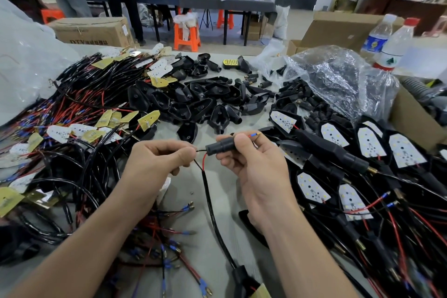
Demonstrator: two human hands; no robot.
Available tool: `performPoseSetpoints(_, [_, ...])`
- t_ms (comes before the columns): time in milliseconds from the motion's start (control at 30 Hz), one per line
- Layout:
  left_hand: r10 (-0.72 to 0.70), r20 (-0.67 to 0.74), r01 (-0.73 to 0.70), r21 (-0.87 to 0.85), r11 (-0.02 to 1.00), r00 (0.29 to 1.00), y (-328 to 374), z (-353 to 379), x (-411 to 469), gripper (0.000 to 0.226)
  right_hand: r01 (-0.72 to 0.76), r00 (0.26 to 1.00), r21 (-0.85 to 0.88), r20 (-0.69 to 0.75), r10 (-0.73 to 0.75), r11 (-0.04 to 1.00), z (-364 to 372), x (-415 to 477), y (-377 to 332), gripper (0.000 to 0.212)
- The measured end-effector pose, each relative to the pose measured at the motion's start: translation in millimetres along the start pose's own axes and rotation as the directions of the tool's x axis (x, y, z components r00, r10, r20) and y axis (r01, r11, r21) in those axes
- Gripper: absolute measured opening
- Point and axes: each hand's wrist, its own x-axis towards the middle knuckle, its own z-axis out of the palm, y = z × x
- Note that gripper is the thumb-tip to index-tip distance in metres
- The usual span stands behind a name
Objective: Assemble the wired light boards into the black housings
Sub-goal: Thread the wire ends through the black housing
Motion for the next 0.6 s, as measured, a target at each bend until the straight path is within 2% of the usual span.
performPoseSetpoints(67, [-0.018,0.042,0.018,0.002,1.000,0.999,-2,0,0,0.022,-0.004,1.000,-0.011,0.001,0.004,1.000,-1,0,1,0.009])
performPoseSetpoints(200, [0.053,0.066,-0.060,0.108,0.992,0.996,-4,3,-3,0.016,-0.022,1.000,-0.047,0.012,0.022,0.999,2,-2,5,0.025])
performPoseSetpoints(267, [0.078,0.044,-0.083,0.108,0.991,0.996,-4,3,-4,0.023,-0.021,1.000,-0.040,0.006,0.022,0.999,2,-2,5,0.025])
performPoseSetpoints(367, [0.018,0.057,-0.023,0.083,0.996,0.998,-1,5,-6,0.034,-0.017,1.000,-0.015,-0.007,0.017,1.000,0,-1,4,0.016])
performPoseSetpoints(500, [-0.096,0.221,0.056,0.181,0.982,0.971,1,7,-10,0.039,-0.003,1.000,-0.072,-0.002,0.002,0.997,-1,-2,6,0.014])
performPoseSetpoints(600, [-0.055,0.168,0.011,0.253,0.967,0.984,1,6,-11,0.038,0.016,1.000,-0.120,0.016,-0.014,0.993,-3,-2,4,0.017])
